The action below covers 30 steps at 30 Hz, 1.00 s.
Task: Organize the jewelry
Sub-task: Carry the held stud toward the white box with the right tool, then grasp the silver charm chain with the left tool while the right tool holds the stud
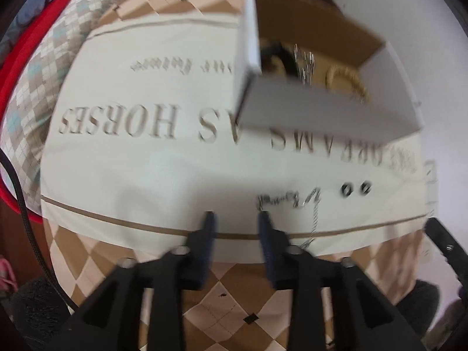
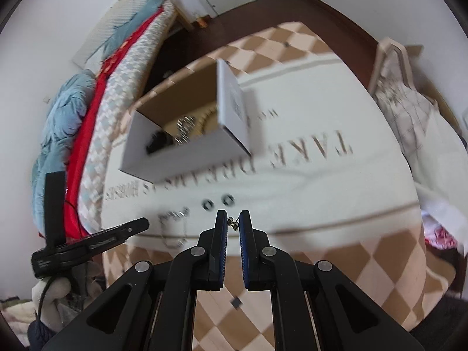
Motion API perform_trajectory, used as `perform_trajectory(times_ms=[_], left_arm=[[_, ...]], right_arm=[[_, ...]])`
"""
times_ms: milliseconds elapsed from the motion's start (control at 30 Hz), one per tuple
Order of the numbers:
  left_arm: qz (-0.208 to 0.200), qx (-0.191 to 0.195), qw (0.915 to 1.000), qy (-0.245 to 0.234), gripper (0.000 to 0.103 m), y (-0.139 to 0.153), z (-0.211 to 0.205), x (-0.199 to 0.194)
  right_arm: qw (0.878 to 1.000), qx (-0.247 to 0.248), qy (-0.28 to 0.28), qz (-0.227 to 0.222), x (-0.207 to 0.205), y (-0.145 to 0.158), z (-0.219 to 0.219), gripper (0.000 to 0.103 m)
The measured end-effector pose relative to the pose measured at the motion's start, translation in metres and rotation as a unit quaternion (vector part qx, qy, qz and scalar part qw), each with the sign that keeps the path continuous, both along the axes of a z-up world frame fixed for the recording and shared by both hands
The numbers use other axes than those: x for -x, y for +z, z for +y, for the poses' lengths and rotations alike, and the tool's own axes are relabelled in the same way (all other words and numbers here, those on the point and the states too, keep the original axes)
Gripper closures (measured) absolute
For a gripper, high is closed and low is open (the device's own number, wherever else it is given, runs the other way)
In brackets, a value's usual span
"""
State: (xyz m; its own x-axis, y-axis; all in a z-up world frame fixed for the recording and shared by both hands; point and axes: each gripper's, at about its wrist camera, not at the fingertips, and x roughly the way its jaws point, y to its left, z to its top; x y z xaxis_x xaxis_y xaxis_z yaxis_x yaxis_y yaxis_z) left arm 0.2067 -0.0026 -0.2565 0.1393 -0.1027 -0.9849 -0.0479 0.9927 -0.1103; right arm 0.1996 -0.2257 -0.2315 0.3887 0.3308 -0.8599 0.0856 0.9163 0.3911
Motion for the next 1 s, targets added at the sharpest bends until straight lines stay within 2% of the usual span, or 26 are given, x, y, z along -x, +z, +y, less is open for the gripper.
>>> perform_trajectory(times_ms=[33, 67, 133, 200, 233, 267, 300, 433, 600, 767, 933, 1000], left_arm=[[-0.012, -0.007, 0.9999, -0.006, 0.053, 0.001, -0.005, 0.001], [-0.012, -0.025, 0.9995, -0.017, 0.049, -0.001, -0.015, 0.001], [-0.020, -0.060, 0.9973, -0.037, 0.046, -0.003, -0.029, 0.003], [-0.048, -0.075, 0.9943, -0.059, 0.048, -0.002, -0.040, 0.007], [-0.058, -0.074, 0.9934, -0.066, 0.062, -0.002, -0.043, 0.009], [-0.062, -0.056, 0.9940, -0.071, 0.077, -0.001, -0.044, 0.010], [-0.065, -0.063, 0.9930, -0.076, 0.102, 0.001, -0.045, 0.012], [-0.060, -0.068, 0.9922, -0.085, 0.102, 0.001, -0.040, 0.018], [-0.067, -0.054, 0.9948, -0.055, 0.103, 0.013, -0.008, 0.035], [-0.103, -0.030, 0.9935, -0.038, 0.103, 0.052, 0.005, 0.044], [-0.147, -0.019, 0.9871, -0.060, 0.103, 0.095, -0.005, 0.040], [-0.149, -0.001, 0.9863, -0.070, 0.102, 0.098, -0.003, 0.031]], right_arm=[[1.000, 0.004, -0.003, 0.001, 0.004, -0.002, -0.002, 0.094], [1.000, 0.009, -0.007, 0.000, 0.008, -0.003, -0.004, 0.094], [1.000, 0.016, -0.012, 0.001, 0.013, -0.005, -0.007, 0.094], [1.000, 0.021, -0.015, 0.004, 0.017, -0.008, -0.009, 0.094], [1.000, 0.022, -0.015, 0.005, 0.019, -0.009, -0.010, 0.094], [1.000, 0.026, -0.014, 0.005, 0.020, -0.010, -0.009, 0.094], [1.000, 0.027, -0.013, 0.004, 0.022, -0.010, -0.008, 0.094], [1.000, 0.026, -0.010, -0.003, 0.023, -0.007, -0.004, 0.094], [1.000, 0.021, -0.005, -0.022, 0.022, 0.006, 0.000, 0.094], [0.999, 0.013, -0.004, -0.037, 0.016, 0.018, 0.001, 0.094], [0.999, 0.007, 0.002, -0.050, 0.008, 0.031, 0.005, 0.094], [0.998, 0.007, 0.004, -0.055, 0.006, 0.036, 0.005, 0.094]])
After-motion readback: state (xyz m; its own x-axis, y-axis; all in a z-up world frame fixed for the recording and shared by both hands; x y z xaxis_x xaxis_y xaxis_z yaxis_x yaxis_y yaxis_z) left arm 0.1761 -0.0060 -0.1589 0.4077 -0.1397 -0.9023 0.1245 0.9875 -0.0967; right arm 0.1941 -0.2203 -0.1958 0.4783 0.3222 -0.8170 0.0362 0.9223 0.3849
